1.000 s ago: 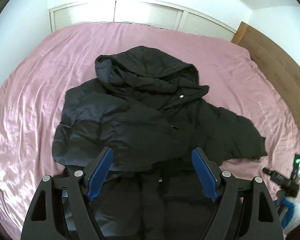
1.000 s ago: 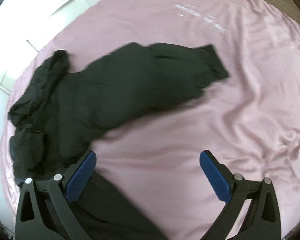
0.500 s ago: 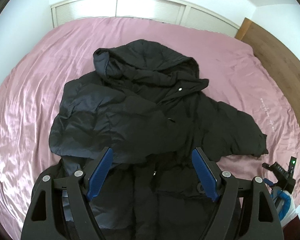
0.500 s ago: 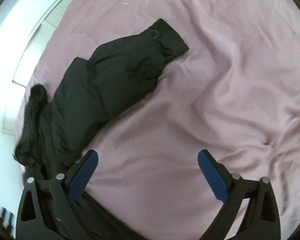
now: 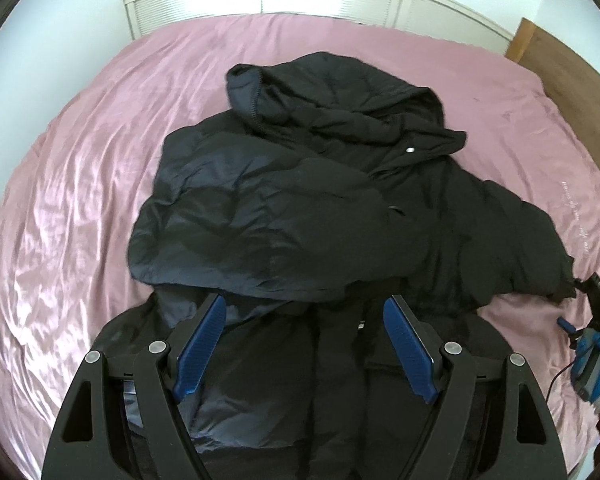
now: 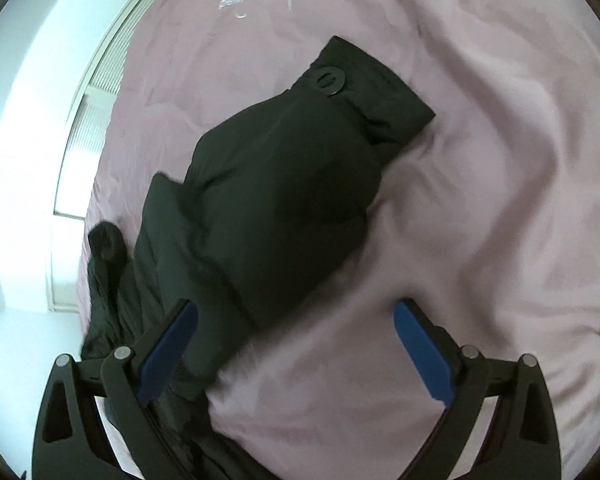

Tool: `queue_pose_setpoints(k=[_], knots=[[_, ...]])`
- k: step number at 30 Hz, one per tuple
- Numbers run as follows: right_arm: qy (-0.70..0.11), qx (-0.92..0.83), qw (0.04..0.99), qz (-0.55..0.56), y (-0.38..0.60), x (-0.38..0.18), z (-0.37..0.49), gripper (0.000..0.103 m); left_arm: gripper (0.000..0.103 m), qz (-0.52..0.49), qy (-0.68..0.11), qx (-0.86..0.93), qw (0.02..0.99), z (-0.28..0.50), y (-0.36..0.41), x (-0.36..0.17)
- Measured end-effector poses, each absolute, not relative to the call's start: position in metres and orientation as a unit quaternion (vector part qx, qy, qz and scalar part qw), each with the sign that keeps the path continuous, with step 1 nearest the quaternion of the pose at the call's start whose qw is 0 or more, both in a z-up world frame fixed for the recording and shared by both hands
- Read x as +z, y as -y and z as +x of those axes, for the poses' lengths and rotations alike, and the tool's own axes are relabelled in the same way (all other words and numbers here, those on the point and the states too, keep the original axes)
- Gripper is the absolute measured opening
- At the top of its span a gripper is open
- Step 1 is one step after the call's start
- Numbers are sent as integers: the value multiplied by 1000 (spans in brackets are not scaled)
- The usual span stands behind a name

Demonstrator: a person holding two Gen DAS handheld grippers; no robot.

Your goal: Fold large clothes

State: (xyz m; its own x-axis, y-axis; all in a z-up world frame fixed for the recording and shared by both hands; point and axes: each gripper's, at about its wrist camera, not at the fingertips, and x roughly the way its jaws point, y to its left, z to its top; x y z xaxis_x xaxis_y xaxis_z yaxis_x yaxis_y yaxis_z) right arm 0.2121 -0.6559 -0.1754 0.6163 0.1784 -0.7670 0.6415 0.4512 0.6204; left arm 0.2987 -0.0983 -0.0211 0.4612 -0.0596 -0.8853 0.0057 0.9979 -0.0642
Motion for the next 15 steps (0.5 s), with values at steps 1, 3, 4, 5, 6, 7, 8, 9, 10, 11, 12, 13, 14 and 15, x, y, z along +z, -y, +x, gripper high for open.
queue_pose_setpoints(k=[1,3,4,5,6,7,8,9,10,11,12,13,14,15], knots=[[-406,-153,742,511,659,-178,216,100,80,-24,-519,-14,854,299,95,-21],[-402,-150,736,524,664,-183,219,100,80,-28,-516,-4,856,301,86,-17],[-401,-147,734,529,666,-186,224,99,80,-33,-514,0,857,302,81,-14],[-400,-146,733,530,668,-188,225,99,80,-43,-511,4,859,303,74,-11],[-400,-143,732,533,669,-190,230,99,80,-48,-509,7,860,304,70,-9],[-400,-140,730,535,671,-192,234,99,80,-57,-505,10,861,305,64,-6],[-401,-137,729,537,672,-194,237,99,80,-63,-502,15,862,306,59,-3],[-401,-135,729,538,674,-196,238,99,80,-67,-500,18,863,308,56,-1],[-402,-133,728,540,675,-198,241,99,80,-73,-497,20,864,309,53,1],[-402,-133,727,540,677,-200,240,99,80,-83,-495,21,865,309,48,3],[-402,-132,726,542,678,-202,241,99,80,-90,-494,22,865,310,46,4],[-402,-132,725,544,680,-203,242,99,80,-97,-493,26,864,310,43,5],[-402,-131,724,546,682,-205,242,99,80,-99,-492,30,864,310,41,5],[-402,-131,723,547,682,-206,243,99,80,-100,-492,36,864,310,40,5]])
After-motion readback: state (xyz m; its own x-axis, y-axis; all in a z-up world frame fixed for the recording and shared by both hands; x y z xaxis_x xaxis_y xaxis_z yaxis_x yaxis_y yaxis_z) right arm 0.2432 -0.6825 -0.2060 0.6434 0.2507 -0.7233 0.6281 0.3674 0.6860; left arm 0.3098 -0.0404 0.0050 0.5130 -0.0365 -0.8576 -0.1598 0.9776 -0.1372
